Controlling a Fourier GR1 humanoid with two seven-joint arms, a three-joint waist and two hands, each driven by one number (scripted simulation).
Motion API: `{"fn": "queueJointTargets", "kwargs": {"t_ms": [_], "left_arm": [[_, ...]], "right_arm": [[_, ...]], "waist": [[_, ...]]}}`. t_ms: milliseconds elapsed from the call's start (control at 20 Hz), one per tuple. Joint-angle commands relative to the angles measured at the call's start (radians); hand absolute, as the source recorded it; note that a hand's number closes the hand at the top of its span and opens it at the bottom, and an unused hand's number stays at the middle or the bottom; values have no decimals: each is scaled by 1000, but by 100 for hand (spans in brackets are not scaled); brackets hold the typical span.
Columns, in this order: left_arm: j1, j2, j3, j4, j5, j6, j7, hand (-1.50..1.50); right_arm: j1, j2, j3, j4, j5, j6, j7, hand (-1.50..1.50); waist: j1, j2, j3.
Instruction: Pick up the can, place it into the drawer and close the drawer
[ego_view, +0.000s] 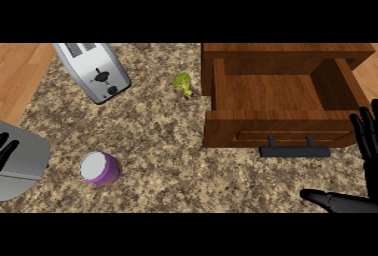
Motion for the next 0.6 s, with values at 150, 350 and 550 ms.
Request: {"fn": "queueJointTargets", "kwargs": {"t_ms": [150, 350, 550], "left_arm": [[12, -129, -103, 43, -193, -7, -55, -150], [-39, -144, -128, 118, -290, 8, -83, -150], [-54, -163, -135, 270, -337, -35, -196, -150]], "right_arm": [[2, 30, 4, 36, 25, 0, -49, -150], [47, 31, -29, 36, 3, 29, -99, -150], [20, -15, -57, -53, -15, 38, 18, -150]], "waist": [[1, 1, 0], [-2, 1, 0], [-4, 1, 0]]}}
